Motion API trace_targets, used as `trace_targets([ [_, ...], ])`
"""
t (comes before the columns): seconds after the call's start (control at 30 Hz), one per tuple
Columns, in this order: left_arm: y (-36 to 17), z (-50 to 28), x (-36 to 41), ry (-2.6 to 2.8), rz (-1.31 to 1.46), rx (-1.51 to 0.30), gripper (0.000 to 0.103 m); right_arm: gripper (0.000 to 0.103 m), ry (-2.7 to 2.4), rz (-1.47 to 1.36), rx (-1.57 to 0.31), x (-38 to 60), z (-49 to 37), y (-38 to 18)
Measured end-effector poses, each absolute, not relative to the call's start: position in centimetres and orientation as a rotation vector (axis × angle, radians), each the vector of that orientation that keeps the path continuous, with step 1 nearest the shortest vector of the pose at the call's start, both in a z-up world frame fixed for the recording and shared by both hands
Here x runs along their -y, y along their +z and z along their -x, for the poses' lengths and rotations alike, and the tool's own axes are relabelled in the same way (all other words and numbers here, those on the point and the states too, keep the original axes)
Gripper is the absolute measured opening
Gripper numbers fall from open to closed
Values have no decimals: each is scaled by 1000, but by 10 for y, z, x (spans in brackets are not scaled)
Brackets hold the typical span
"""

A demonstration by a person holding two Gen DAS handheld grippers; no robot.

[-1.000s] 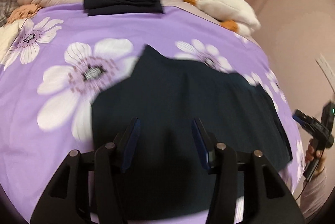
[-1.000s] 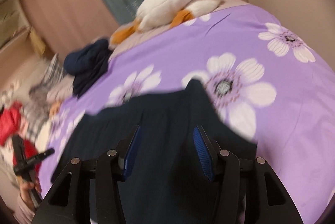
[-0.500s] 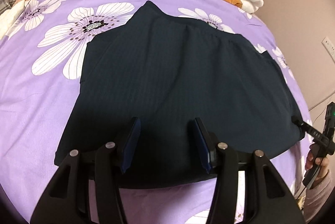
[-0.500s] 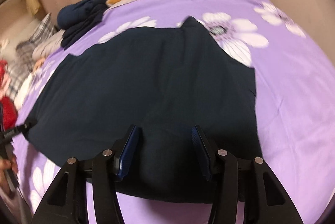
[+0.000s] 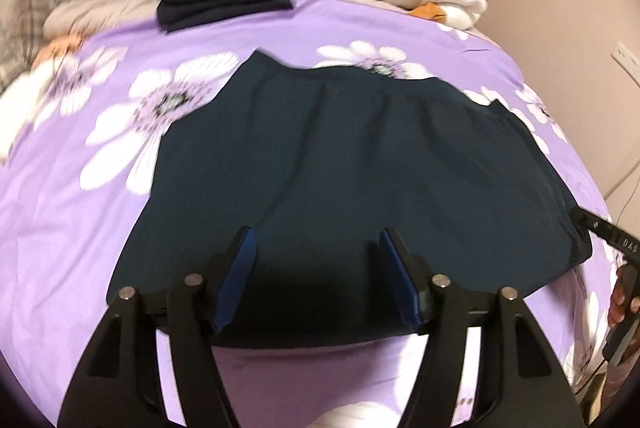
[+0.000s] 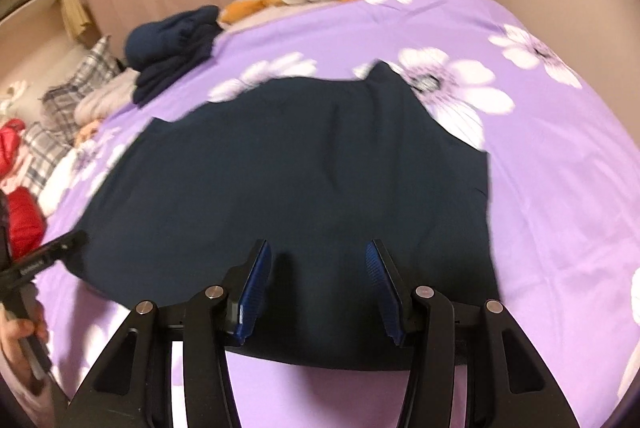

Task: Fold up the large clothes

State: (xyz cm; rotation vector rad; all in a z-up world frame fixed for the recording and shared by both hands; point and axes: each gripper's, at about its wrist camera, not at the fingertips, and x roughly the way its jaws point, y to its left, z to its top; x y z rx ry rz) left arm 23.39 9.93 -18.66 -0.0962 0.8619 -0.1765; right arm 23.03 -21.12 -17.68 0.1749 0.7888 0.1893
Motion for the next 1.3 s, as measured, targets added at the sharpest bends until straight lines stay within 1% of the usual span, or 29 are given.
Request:
trace_targets([
  [0.2, -184, -246, -62, -217, 5, -848, 67, 51, 299, -142, -763, 167, -249, -170],
  [0.4, -208, -262, -46, -219, -33, -921, 67, 51, 287, -69, -833, 138, -267, -198],
  [0.47, -219, -266, -44, -217, -52, -947, 71, 51, 271, -30, -846, 132, -265, -207],
  [0.67, -229, -267, -41, -218, -73, -948, 74, 52, 223, 110, -871, 119, -259, -221],
  [0.9, -222, -262, -47, -204, -28, -920, 74, 53, 259, 62, -868, 131, -255, -209],
  [1.13, -211, -248, -82, -108, 66, -884, 74, 53, 188, 33, -789, 164, -238, -184],
  [1.2, -214, -246, -90, -88, 86, -889, 75, 53, 156, 0, -798, 176, -241, -186],
  [1.3, -223, -245, -94, -84, 96, -925, 79, 53, 148, -85, -828, 192, -244, -199],
])
